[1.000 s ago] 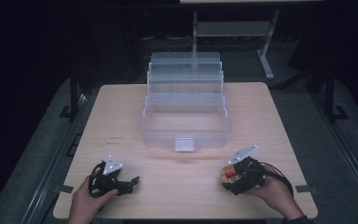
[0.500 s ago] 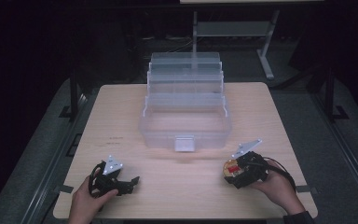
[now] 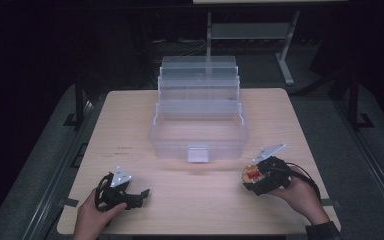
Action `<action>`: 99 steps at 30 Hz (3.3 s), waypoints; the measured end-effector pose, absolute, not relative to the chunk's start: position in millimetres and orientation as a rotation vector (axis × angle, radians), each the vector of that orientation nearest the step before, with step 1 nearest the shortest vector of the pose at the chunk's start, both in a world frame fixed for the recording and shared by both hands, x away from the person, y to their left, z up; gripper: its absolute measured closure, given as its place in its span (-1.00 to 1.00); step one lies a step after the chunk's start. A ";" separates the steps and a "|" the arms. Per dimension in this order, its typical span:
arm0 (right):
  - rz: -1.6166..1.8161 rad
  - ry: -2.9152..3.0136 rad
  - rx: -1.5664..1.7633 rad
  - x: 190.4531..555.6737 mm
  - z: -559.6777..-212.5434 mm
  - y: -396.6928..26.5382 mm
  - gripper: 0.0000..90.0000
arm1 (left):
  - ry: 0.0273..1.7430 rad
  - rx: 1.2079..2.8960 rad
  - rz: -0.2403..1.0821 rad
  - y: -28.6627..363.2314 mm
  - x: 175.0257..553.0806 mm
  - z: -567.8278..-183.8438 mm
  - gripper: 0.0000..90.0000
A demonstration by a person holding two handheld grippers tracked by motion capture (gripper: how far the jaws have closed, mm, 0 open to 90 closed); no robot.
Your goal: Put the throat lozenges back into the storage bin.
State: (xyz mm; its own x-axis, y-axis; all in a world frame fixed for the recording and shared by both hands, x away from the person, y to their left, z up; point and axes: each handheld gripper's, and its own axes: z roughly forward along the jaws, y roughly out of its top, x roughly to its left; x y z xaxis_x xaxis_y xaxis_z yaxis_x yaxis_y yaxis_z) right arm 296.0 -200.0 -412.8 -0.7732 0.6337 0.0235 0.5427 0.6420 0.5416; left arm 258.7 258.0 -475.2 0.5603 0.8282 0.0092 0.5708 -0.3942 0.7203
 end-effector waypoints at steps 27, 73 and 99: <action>0.825 2.643 0.988 314.9 -388.5 -208.7 -0.57 | 1.116 2.118 0.486 258.2 258.8 -474.9 -0.76; 0.858 2.588 0.994 353.1 -345.3 -208.9 -0.57 | 1.117 2.116 0.486 258.1 258.7 -475.0 -0.76; 0.880 2.586 1.000 388.3 -332.9 -193.1 -0.57 | 1.118 2.117 0.485 258.1 258.6 -474.9 -0.76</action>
State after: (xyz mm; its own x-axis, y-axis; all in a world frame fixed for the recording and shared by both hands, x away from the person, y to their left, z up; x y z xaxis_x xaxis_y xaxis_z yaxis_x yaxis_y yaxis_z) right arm 388.3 -193.1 -332.9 -0.7399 0.6727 0.0009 0.5335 0.5860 0.6099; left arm 258.6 258.1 -474.9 0.5606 0.8280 0.0093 0.5723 -0.3956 0.7184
